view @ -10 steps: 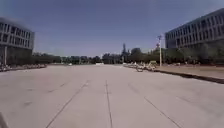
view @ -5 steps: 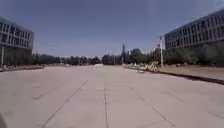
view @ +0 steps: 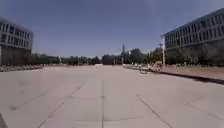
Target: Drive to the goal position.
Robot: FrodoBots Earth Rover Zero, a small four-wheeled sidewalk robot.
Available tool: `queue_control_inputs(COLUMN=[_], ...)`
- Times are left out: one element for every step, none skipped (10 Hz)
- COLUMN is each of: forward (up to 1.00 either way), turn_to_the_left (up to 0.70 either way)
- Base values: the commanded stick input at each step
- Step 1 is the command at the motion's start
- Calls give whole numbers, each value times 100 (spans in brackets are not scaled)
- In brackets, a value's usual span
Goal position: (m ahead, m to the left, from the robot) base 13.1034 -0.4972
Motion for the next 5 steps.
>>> queue_control_inputs(forward=[100,100,100,100,100], turn_to_the_left=[0,0,0,0,0])
